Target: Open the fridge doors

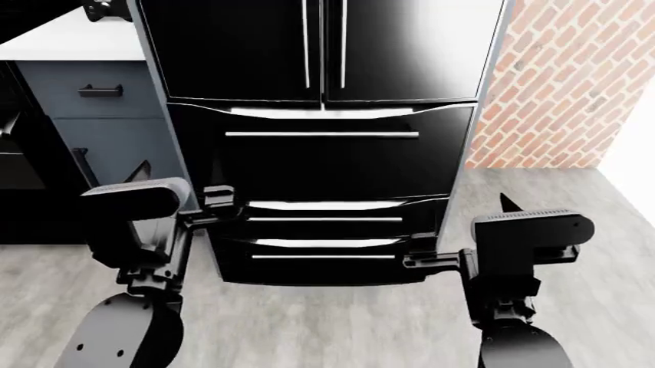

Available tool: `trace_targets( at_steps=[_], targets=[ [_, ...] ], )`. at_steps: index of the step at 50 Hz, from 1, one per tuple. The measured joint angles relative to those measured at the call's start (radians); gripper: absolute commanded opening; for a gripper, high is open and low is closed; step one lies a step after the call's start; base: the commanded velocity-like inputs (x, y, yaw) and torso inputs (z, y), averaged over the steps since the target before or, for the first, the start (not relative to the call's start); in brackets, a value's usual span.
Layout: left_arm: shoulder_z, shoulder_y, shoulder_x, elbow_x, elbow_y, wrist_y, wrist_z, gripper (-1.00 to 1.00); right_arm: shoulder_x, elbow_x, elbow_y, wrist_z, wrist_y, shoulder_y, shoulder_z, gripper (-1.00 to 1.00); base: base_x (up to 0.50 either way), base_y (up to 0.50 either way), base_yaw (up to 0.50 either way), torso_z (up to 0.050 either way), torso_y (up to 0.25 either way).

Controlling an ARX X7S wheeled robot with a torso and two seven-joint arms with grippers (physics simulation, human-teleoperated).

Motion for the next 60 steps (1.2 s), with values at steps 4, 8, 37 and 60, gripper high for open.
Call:
trace_targets(
  at_steps=[4,8,37,60],
  targets=[
    [0.002,-0.025,0.000,-0.001,-0.002,-0.003,-0.011,1.00,0.007,-0.004,-0.027,0.000,0.042,0.022,-0.003,1.00,0.24,0.00,0.00,0.000,0.000],
    [0.005,-0.041,0.000,0.000,-0.008,-0.001,-0.021,1.00,0.013,-0.006,-0.046,-0.001,0.068,0.035,-0.005,1.00,0.40,0.00,0.00,0.000,0.000],
    [0.027,-0.050,-0.025,-0.012,0.005,0.002,-0.055,1.00,0.025,0.016,-0.078,0.001,0.109,0.054,0.000,1.00,0.46,0.08,0.00,0.000,0.000],
    [0.059,-0.013,-0.053,-0.016,0.057,0.012,-0.066,1.00,0.032,0.026,-0.079,0.013,0.112,0.058,-0.002,1.00,0.43,-0.05,0.00,0.000,0.001]
  ],
)
